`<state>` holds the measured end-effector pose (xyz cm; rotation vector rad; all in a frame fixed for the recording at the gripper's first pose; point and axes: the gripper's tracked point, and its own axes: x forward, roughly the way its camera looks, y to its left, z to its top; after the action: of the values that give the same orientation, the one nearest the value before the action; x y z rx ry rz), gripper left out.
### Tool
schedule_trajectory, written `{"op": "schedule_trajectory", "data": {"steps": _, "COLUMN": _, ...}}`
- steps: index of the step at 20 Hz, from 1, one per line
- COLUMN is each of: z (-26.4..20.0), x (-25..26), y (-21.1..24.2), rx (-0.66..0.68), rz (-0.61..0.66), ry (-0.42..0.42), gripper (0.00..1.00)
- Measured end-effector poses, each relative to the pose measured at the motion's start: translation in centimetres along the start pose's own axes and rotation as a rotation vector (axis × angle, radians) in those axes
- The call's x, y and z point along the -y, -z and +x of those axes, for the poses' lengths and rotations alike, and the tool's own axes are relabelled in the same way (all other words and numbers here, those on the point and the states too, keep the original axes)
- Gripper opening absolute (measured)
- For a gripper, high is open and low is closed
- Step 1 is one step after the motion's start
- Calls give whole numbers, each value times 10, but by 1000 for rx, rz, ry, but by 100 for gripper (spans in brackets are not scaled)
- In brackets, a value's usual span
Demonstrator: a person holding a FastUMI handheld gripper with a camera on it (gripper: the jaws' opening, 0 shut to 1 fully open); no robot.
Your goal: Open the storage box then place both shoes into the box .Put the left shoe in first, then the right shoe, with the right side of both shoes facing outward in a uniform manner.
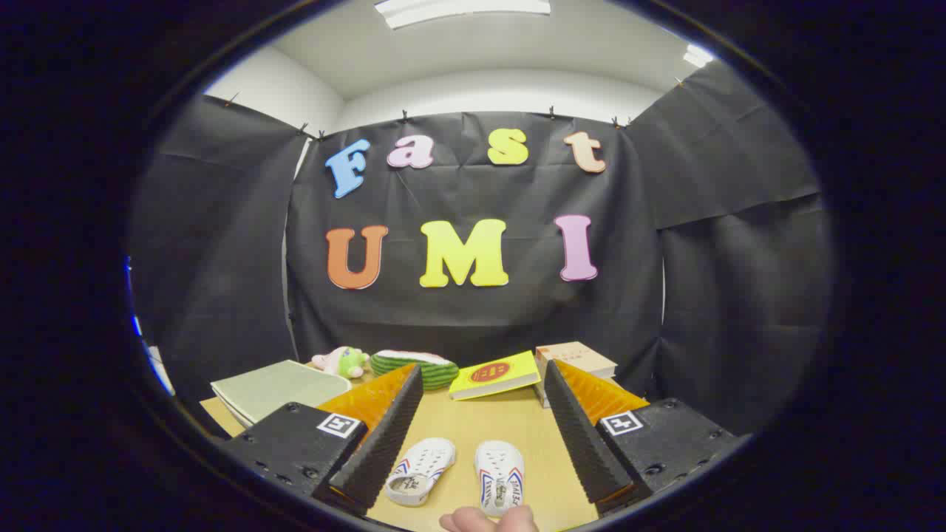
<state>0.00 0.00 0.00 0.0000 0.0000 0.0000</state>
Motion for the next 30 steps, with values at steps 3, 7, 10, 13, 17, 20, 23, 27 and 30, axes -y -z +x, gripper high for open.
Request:
{"op": "schedule_trajectory", "data": {"steps": 3, "z": -5, "x": 12, "y": -10, "rx": 44, "rz": -35, "ry": 28, "gripper": 100}}
{"op": "schedule_trajectory", "data": {"steps": 7, "z": -1, "x": 15, "y": -5, "rx": 54, "rz": 8, "ry": 28, "gripper": 100}}
{"op": "schedule_trajectory", "data": {"steps": 10, "z": 5, "x": 14, "y": -9, "rx": 26, "rz": 34, "ry": 21, "gripper": 100}}
{"op": "schedule_trajectory", "data": {"steps": 13, "z": 9, "x": 8, "y": -15, "rx": 2, "rz": 53, "ry": -8, "gripper": 100}}
{"op": "schedule_trajectory", "data": {"steps": 17, "z": 12, "x": 3, "y": -19, "rx": -6, "rz": 2, "ry": 1, "gripper": 100}}
{"op": "schedule_trajectory", "data": {"steps": 20, "z": 12, "x": -12, "y": -12, "rx": -29, "rz": -31, "ry": -34, "gripper": 100}}
{"op": "schedule_trajectory", "data": {"steps": 23, "z": 17, "x": -31, "y": -3, "rx": -55, "rz": -7, "ry": -76, "gripper": 100}}
{"op": "schedule_trajectory", "data": {"steps": 27, "z": 24, "x": -72, "y": -4, "rx": -73, "rz": 3, "ry": -194, "gripper": 100}}
{"op": "schedule_trajectory", "data": {"steps": 30, "z": 30, "x": -98, "y": 1, "rx": -116, "rz": 33, "ry": -265, "gripper": 100}}
